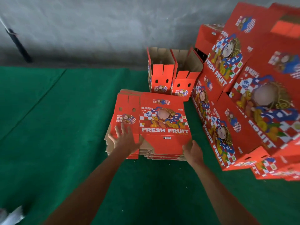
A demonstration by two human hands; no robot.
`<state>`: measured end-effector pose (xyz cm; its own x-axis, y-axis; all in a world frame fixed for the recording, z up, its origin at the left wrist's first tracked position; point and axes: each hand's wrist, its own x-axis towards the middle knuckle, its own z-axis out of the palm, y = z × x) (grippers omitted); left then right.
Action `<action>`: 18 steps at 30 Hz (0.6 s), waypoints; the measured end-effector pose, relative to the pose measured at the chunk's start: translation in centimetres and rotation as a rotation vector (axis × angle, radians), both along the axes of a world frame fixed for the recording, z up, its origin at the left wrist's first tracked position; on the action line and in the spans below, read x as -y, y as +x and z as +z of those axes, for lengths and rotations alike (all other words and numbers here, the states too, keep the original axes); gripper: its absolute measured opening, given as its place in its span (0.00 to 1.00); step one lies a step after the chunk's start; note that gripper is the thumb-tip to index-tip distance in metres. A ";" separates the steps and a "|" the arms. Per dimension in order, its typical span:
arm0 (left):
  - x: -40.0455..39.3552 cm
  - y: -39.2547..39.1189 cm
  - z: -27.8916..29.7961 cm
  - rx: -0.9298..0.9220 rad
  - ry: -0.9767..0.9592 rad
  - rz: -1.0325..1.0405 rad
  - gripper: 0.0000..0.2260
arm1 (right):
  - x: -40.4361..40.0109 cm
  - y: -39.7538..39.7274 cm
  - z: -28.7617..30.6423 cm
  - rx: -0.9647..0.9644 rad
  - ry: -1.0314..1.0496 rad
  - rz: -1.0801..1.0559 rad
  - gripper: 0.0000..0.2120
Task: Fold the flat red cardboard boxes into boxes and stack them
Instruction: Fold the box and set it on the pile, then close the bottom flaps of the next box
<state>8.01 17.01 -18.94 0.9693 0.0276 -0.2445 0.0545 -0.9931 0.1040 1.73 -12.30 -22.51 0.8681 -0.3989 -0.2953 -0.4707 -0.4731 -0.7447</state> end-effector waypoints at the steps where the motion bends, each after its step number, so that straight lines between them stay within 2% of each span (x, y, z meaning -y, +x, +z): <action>1: 0.2 -0.5 0.2 -0.008 0.000 -0.003 0.50 | 0.2 -0.4 0.1 0.008 0.047 -0.063 0.18; 4: 0.6 -2.0 0.9 -0.053 0.003 -0.002 0.48 | 0.8 -1.2 0.3 -0.022 0.143 -0.183 0.16; 7: 0.9 -3.9 1.4 -0.079 0.015 0.003 0.47 | 0.5 -2.8 0.2 -0.051 0.181 -0.186 0.11; 9: 1.2 -5.1 1.7 -0.094 -0.033 0.016 0.44 | 0.4 -4.4 0.0 -0.053 0.199 -0.193 0.11; 12: 1.2 -6.4 2.6 -0.087 -0.157 0.040 0.39 | 0.4 -6.6 0.2 -0.006 0.251 -0.223 0.09; 14: 1.1 -6.9 3.5 -0.061 -0.266 0.052 0.36 | 0.3 -7.9 0.9 0.107 0.288 -0.215 0.09; 16: 1.3 -8.0 4.8 0.019 -0.459 0.077 0.29 | 0.1 -9.4 2.6 0.233 0.319 -0.258 0.14; 18: 1.7 -9.6 6.3 0.110 -0.614 0.069 0.23 | 0.1 -10.8 4.9 0.361 0.305 -0.322 0.13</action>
<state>-1.56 15.30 -12.66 0.9906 -0.0226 -0.1350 0.0733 -0.7451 0.6629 -9.11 -12.36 -17.62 0.7840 -0.6035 -0.1455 -0.2457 -0.0864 -0.9655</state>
